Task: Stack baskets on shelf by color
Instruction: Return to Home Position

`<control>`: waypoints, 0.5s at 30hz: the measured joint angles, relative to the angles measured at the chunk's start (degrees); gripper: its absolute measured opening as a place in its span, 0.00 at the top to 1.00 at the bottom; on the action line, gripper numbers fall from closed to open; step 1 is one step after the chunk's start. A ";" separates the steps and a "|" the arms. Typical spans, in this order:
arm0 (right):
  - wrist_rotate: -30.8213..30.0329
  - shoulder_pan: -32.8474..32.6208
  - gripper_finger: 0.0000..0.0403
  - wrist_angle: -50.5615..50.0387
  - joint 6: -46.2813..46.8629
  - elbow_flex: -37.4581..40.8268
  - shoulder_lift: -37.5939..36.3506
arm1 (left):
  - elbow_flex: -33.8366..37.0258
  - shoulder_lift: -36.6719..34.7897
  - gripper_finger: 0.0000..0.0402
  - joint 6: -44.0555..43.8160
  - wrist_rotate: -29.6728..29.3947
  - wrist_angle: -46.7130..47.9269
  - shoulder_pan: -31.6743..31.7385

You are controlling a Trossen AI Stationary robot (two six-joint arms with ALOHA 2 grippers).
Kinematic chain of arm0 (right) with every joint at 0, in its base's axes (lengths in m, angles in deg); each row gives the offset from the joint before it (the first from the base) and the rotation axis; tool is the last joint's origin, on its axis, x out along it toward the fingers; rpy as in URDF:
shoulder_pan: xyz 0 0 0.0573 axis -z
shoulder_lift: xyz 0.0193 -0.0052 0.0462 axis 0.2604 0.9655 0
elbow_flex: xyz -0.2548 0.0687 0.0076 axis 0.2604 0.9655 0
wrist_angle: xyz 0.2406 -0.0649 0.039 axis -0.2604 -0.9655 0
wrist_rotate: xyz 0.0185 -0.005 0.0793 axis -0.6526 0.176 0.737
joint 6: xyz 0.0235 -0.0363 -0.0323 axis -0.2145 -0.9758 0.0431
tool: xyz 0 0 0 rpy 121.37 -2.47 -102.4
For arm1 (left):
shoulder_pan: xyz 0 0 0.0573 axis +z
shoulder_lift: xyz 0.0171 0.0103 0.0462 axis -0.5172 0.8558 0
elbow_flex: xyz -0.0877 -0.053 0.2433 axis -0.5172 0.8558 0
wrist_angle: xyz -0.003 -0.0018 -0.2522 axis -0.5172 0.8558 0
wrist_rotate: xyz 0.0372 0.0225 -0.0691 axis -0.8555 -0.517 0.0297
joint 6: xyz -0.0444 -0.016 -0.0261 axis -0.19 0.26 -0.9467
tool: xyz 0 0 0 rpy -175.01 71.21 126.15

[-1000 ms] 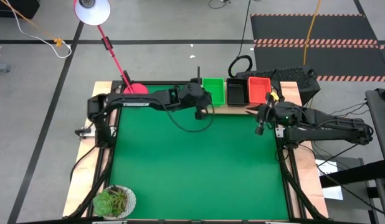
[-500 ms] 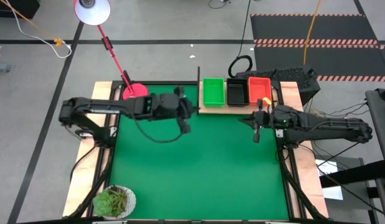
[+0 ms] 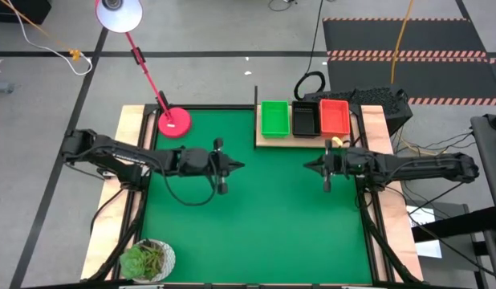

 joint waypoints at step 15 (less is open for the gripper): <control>5.86 -0.20 1.00 21.72 -4.24 13.20 -0.76 | 19.24 -1.17 0.99 -3.25 0.23 -25.93 -0.50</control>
